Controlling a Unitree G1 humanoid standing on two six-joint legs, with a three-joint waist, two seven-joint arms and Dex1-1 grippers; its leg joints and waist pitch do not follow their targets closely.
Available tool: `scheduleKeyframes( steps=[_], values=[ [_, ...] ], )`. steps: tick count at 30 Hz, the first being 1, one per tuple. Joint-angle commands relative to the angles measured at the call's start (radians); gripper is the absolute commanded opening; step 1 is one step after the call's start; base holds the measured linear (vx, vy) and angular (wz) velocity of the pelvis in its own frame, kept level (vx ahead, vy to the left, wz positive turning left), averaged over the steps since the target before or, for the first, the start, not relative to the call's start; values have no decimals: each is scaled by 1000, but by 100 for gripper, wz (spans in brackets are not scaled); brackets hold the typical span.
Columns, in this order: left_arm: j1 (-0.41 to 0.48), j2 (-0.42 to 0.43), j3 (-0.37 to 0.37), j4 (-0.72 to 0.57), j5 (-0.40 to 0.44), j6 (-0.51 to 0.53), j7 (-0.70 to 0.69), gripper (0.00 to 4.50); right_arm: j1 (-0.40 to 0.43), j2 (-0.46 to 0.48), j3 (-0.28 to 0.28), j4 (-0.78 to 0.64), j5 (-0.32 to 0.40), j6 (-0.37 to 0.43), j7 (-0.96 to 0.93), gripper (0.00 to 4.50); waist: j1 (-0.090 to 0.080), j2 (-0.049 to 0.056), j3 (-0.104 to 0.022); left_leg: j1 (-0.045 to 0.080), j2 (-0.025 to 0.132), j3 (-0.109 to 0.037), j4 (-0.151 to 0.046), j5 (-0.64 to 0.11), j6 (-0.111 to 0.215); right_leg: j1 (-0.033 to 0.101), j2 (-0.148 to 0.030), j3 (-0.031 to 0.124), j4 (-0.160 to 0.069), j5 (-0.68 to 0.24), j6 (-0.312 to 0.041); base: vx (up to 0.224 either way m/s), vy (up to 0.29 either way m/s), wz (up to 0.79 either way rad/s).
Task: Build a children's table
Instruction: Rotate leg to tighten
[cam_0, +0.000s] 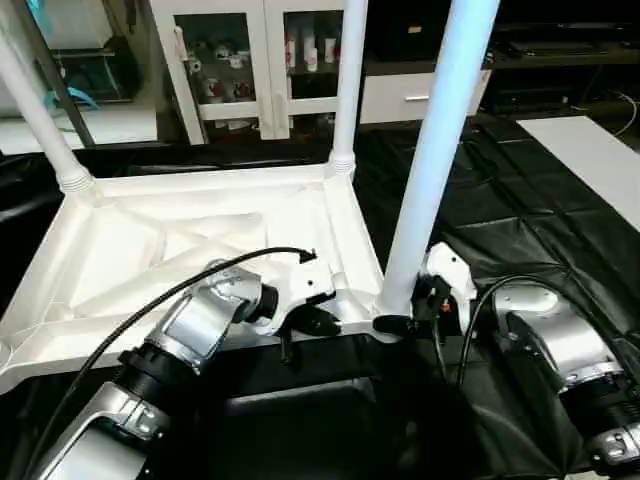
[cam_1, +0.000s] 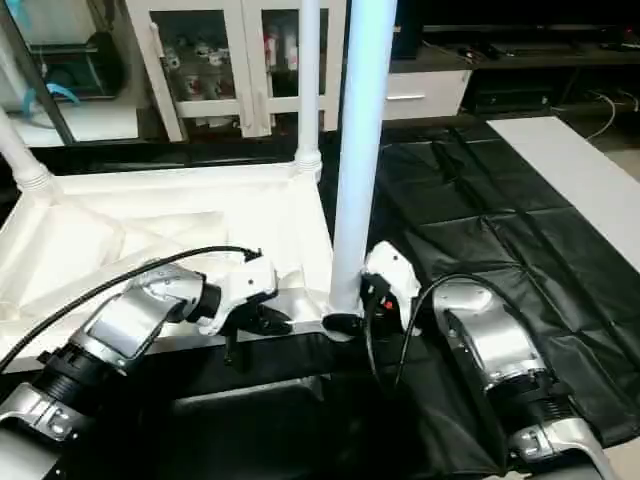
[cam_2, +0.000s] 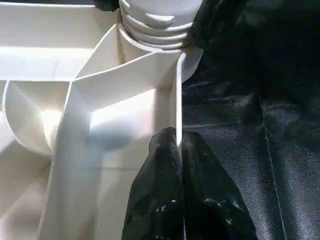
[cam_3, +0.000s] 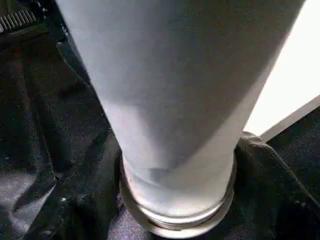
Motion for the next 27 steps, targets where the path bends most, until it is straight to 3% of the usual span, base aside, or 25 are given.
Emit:
scheduleKeyframes(
  steps=[1, 5, 8, 10, 13, 15, 20, 21, 22, 25, 27],
  values=[
    [45, -6, -82, 31, 14, 33, -34, 0, -24, 11, -9, 20, -17, -8, -33, 282, 5, -10, -52, -1, 53, -18, -66, -228, 54, 47, -50, 45, -63, -264, -207, 0, 0, 0],
    [46, -7, -85, 28, 13, 37, -38, 0, -21, 20, -11, 24, -14, -9, -36, 273, 3, -14, -50, 1, 54, -20, -70, -259, 46, 48, -52, 45, -69, -316, -194, 0, 0, 0],
    [43, -14, -76, 28, 10, 43, -30, 0, -15, 53, -23, 34, -11, -9, -79, 272, 2, -10, -50, -2, 54, -23, -72, -256, 40, 48, -51, 45, -68, -320, -188, 0, 0, 0],
    [42, -32, -58, 41, 5, 44, 0, 0, -27, 98, -60, 72, -15, -16, -183, 272, -2, -8, -48, -1, 52, -23, -73, -278, 32, 45, -51, 45, -72, -340, -183, 0, 0, 0],
    [37, -58, -40, 64, 5, 49, 44, 0, -38, 138, -96, 111, -20, -35, -284, 272, -10, -8, -47, -1, 49, -31, -78, -321, 5, 48, -53, 39, -81, -424, -149, 0, 0, 0],
    [21, -105, -14, 111, 15, 47, 134, 0, -49, 202, -148, 153, -16, -23, -436, 272, -17, -4, -45, 8, 46, -31, -77, -360, -9, 37, -50, 38, -90, -463, -136, 0, 0, 0],
    [-11, -179, 26, 190, 34, 44, 284, 0, -57, 273, -170, 185, -45, -22, -604, 272, -27, -6, -44, 13, 44, -32, -77, -399, -11, 29, -48, 35, -99, -500, -116, 0, 0, 0],
    [-17, -192, 35, 204, 35, 45, 311, 0, -60, 285, -174, 191, -48, -24, -629, 272, -27, -11, -45, 12, 44, -32, -77, -395, -8, 30, -49, 36, -99, -499, -113, 0, 0, 0],
    [-30, -213, 50, 229, 38, 47, 359, 0, -66, 308, -183, 202, -49, -23, -673, 272, -28, -6, -43, 12, 43, -30, -77, -396, -7, 25, -47, 37, -100, -498, -113, 0, 0, 0],
    [-74, -264, 99, 316, 53, 10, 507, 0, -96, 368, -207, 256, -73, -39, -827, 272, -29, -8, -44, 12, 41, -32, -78, -399, -8, 25, -47, 35, -102, -503, -106, 0, 0, 0],
    [-100, -289, 130, 363, 63, -20, 596, 0, -115, 410, -230, 288, -82, -47, -937, 271, -27, -15, -46, 9, 41, -33, -79, -391, -4, 24, -51, 34, -103, -513, -93, 0, 0, 0]
  ],
)
